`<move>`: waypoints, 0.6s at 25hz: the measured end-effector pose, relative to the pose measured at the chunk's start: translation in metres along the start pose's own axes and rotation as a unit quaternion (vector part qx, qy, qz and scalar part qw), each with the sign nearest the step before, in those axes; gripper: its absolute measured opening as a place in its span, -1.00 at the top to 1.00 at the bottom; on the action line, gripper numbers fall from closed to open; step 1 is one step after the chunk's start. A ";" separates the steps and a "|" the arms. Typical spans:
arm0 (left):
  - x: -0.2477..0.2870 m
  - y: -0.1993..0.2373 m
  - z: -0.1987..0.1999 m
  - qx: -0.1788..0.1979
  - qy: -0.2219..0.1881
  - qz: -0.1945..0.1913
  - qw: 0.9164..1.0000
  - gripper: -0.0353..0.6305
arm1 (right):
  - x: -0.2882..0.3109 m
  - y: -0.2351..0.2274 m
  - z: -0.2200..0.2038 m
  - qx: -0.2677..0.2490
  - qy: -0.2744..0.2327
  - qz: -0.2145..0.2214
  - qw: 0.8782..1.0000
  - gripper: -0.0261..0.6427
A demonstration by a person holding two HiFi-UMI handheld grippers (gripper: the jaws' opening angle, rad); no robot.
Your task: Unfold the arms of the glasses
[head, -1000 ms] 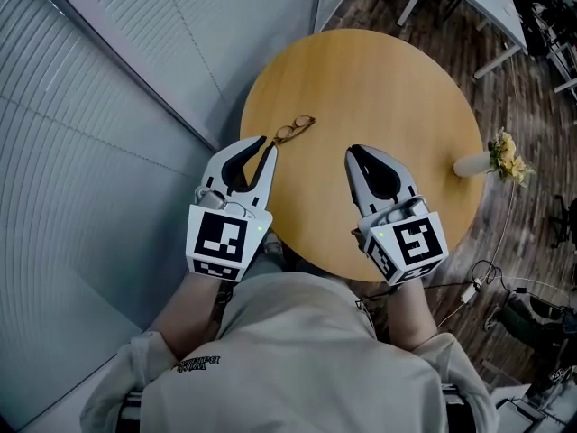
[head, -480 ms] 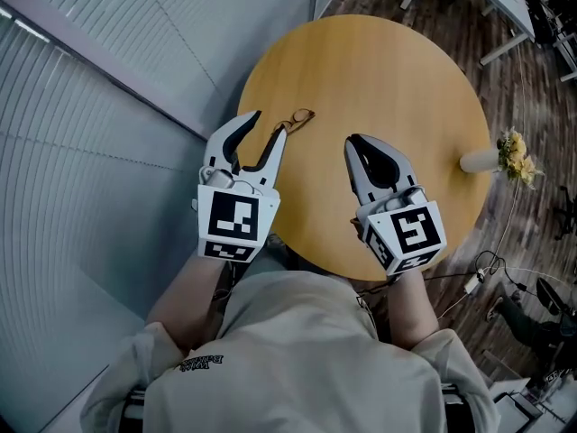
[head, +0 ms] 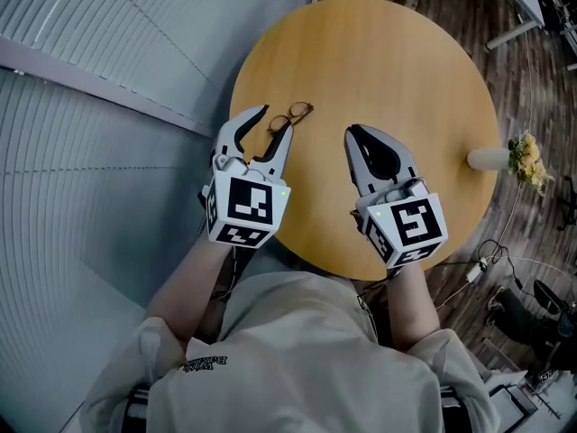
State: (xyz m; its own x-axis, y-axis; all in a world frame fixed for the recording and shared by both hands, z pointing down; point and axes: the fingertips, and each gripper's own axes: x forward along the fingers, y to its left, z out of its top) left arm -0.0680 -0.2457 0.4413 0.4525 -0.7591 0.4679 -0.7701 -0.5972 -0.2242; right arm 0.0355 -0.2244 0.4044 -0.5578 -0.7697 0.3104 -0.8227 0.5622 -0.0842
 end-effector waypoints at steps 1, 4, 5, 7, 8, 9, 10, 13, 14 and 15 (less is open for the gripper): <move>0.006 0.001 -0.006 0.002 0.004 -0.001 1.000 0.44 | 0.004 -0.003 -0.004 0.003 0.003 -0.001 1.000 0.80; 0.023 0.005 -0.022 0.004 0.020 -0.006 1.000 0.43 | 0.017 -0.010 -0.013 0.013 0.010 -0.006 1.000 0.80; 0.028 0.007 -0.028 0.004 0.025 -0.007 1.000 0.43 | 0.021 -0.012 -0.015 0.015 0.013 -0.007 1.000 0.80; 0.038 0.007 -0.039 -0.001 0.036 -0.010 0.999 0.43 | 0.027 -0.015 -0.020 0.018 0.017 -0.009 1.000 0.80; 0.043 0.006 -0.045 -0.005 0.041 -0.011 0.999 0.43 | 0.029 -0.017 -0.024 0.020 0.020 -0.009 1.000 0.80; 0.049 0.003 -0.050 -0.010 0.047 -0.014 0.999 0.43 | 0.030 -0.021 -0.028 0.022 0.023 -0.009 0.999 0.80; 0.055 -0.001 -0.056 -0.014 0.053 -0.017 0.998 0.43 | 0.031 -0.024 -0.033 0.024 0.027 -0.009 0.999 0.80; 0.074 -0.010 -0.072 -0.016 0.072 -0.024 0.997 0.43 | 0.037 -0.031 -0.043 0.045 0.033 -0.001 0.998 0.80; 0.081 -0.011 -0.076 -0.015 0.076 -0.025 0.997 0.43 | 0.039 -0.033 -0.045 0.052 0.032 0.003 0.998 0.80; 0.087 -0.013 -0.080 -0.013 0.080 -0.026 0.996 0.43 | 0.041 -0.035 -0.047 0.056 0.033 0.005 0.998 0.80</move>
State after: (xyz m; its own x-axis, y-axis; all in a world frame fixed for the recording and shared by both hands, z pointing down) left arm -0.0550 -0.2835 0.5534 0.4163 -0.6749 0.6093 -0.7598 -0.6263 -0.1746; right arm 0.0464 -0.2614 0.4642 -0.5613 -0.7404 0.3697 -0.8258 0.5302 -0.1920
